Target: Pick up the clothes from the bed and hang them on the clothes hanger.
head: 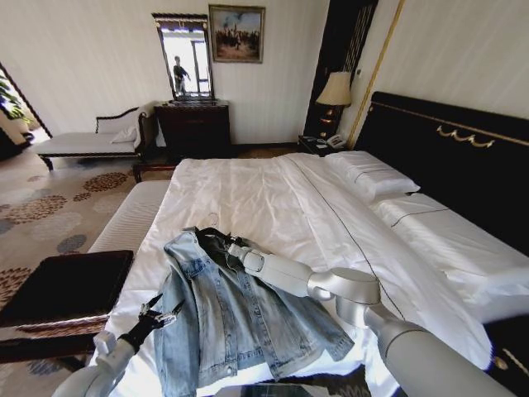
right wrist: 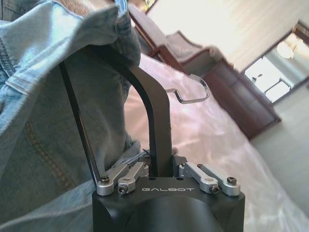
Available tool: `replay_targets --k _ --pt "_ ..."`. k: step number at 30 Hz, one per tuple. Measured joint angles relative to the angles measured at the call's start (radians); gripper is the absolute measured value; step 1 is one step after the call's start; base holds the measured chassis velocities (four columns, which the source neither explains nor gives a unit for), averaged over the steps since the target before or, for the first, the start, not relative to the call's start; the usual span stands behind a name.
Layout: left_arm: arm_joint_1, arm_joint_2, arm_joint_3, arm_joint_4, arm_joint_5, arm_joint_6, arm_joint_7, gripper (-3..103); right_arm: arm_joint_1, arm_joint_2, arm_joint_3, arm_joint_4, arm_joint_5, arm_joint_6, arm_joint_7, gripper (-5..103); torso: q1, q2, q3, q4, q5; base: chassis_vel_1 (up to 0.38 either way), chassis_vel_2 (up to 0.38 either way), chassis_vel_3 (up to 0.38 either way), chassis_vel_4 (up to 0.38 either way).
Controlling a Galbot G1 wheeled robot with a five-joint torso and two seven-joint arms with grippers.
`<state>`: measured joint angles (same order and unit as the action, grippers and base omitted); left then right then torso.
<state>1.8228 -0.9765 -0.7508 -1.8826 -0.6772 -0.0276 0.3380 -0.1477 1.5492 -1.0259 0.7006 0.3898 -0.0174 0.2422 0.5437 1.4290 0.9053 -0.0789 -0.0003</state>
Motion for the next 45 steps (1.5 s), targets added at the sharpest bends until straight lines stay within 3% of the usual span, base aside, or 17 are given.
replay_targets --k 4,15,43,45 --pt "0.007 -0.005 -0.005 -0.003 0.0 -0.001 0.0 100 -0.011 0.059 0.006 -0.102 -0.049 0.064 -0.002 21 0.0 0.0 0.0 0.001 0.0002 0.0 0.0 0.0 0.0" --pt "0.014 -0.011 -0.007 -0.003 -0.002 -0.009 0.003 100 -0.018 0.061 0.003 -0.262 -0.131 0.144 -0.02 21 0.0 0.0 0.0 0.0001 0.0004 0.0 0.0 0.0 0.0" --pt "0.014 -0.017 -0.008 -0.022 -0.001 -0.022 0.009 100 -0.04 0.059 0.024 -0.15 -0.118 0.099 -0.02 17 0.0 0.0 0.0 0.0002 0.0002 0.0 0.0 0.0 0.0" --pt "0.011 -0.017 -0.008 -0.022 -0.001 -0.022 0.009 100 -0.045 0.059 0.029 -0.142 -0.118 0.101 -0.019 27 0.0 0.0 0.0 0.0003 0.0002 0.0 0.0 0.0 0.0"
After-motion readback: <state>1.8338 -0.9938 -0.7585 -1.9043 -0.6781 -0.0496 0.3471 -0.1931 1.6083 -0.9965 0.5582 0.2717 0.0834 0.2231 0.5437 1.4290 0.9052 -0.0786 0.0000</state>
